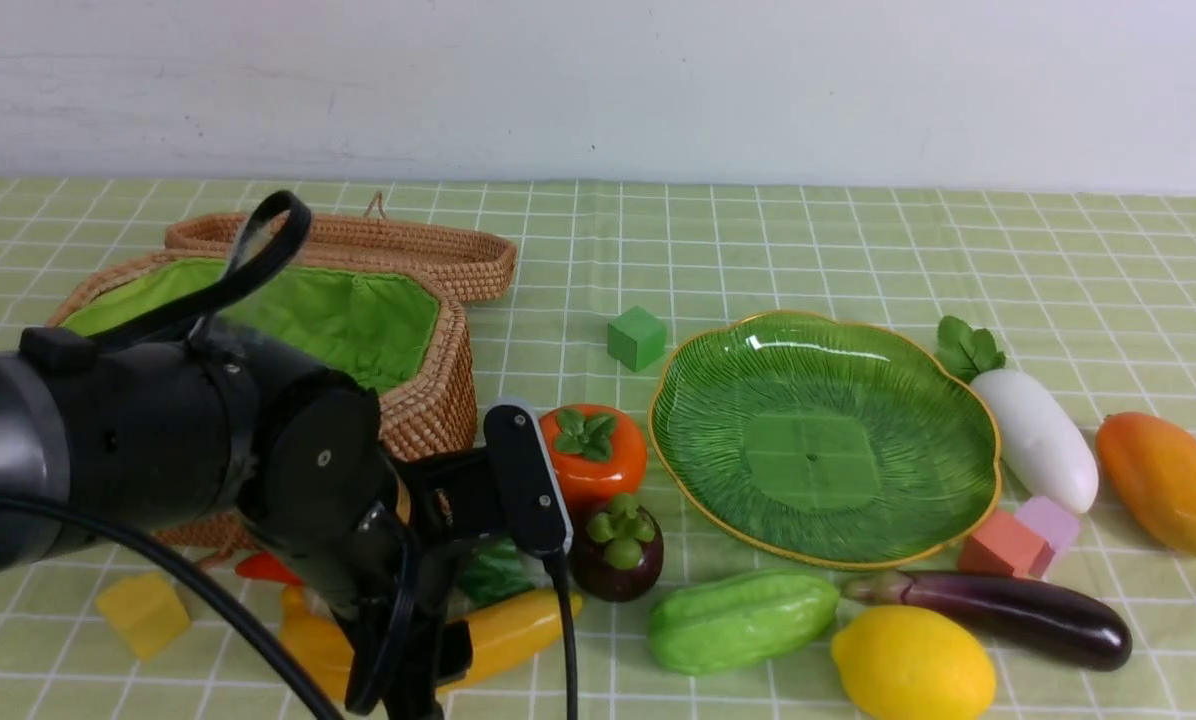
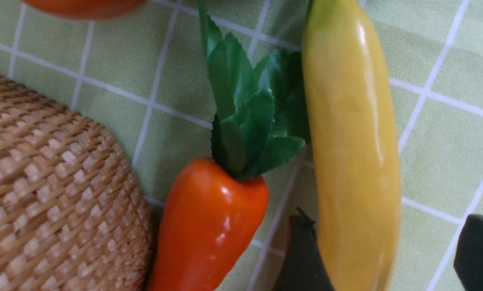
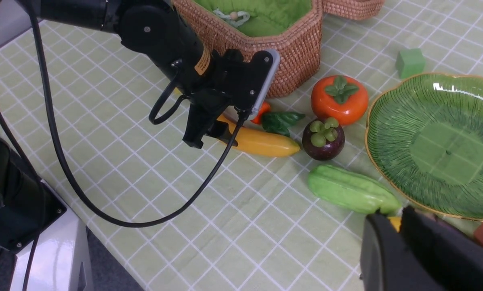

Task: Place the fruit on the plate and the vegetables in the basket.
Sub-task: Use the left arm to grab a banana and put it into the right plate

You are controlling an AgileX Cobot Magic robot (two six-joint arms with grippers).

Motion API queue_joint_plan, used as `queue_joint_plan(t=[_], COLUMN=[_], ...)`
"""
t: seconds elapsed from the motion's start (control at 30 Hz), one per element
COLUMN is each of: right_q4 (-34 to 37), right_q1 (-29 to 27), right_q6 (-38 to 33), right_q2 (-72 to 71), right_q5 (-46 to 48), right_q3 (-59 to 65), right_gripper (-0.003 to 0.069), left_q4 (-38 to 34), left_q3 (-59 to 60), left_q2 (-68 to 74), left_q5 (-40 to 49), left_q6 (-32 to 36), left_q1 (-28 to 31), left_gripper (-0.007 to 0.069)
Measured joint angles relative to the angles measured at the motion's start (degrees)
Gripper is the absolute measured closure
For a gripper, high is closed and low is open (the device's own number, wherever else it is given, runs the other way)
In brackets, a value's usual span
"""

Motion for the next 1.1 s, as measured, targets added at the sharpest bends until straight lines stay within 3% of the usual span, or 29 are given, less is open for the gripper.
queue_joint_plan(t=[0.47,0.93,1.1], right_q4=[-1.0,-1.0,-1.0], right_q1=[0.0,0.0,0.0], right_q6=[0.0,0.1,0.1], right_q2=[0.0,0.0,0.0], right_q5=[-0.1,-0.1,-0.1], right_q3=[0.0,0.0,0.0], right_gripper=[0.058,0.0573,0.0573], left_q4=[0.3,1.6,1.6], left_q3=[0.0,-0.2,-0.6], left_q2=[5.8,8.7,9.0], left_q5=[-0.9,-2.5,-1.2], left_q6=[0.0,-0.2,-0.2], left_q1=[0.0,0.0,0.0], left_gripper=[0.016,0.0307,0.0309])
